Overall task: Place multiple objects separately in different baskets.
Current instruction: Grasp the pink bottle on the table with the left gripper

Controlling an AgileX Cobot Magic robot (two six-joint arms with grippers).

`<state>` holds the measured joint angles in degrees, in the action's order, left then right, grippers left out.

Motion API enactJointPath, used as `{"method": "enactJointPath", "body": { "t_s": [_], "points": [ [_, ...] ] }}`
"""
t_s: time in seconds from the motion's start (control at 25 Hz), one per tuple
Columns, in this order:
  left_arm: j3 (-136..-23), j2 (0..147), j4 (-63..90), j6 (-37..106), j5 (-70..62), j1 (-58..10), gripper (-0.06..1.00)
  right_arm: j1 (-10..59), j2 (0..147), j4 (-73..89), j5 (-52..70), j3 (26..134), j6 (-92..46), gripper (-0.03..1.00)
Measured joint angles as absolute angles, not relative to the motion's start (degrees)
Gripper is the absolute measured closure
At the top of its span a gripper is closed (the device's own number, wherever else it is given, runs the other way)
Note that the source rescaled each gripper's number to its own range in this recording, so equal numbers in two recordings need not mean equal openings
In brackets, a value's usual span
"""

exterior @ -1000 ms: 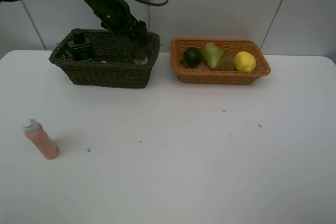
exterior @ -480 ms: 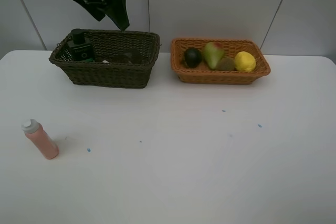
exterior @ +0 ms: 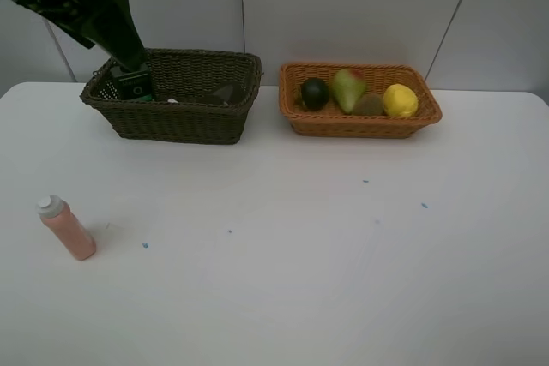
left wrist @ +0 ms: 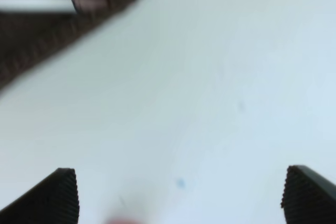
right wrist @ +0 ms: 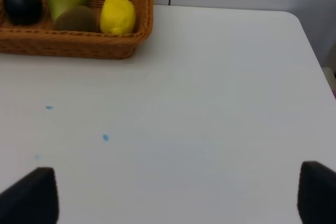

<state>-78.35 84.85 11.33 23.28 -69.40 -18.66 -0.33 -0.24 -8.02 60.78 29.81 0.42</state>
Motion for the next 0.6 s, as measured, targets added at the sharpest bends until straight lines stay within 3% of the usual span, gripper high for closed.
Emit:
{"method": "enactJointPath", "body": {
  "t_s": [0.24,0.6],
  "points": [
    [-65.0,73.8,7.0,24.7,-69.9,-18.7,-0.05,-0.3,-0.2,-8.0,60.8,29.8,0.4,-0.03],
    [-54.3,65.3,4.4,52.2,-69.8,-18.7,-0.05,-0.3,-0.2,-8.0,60.8,29.8,0.4,-0.03]
  ]
}}
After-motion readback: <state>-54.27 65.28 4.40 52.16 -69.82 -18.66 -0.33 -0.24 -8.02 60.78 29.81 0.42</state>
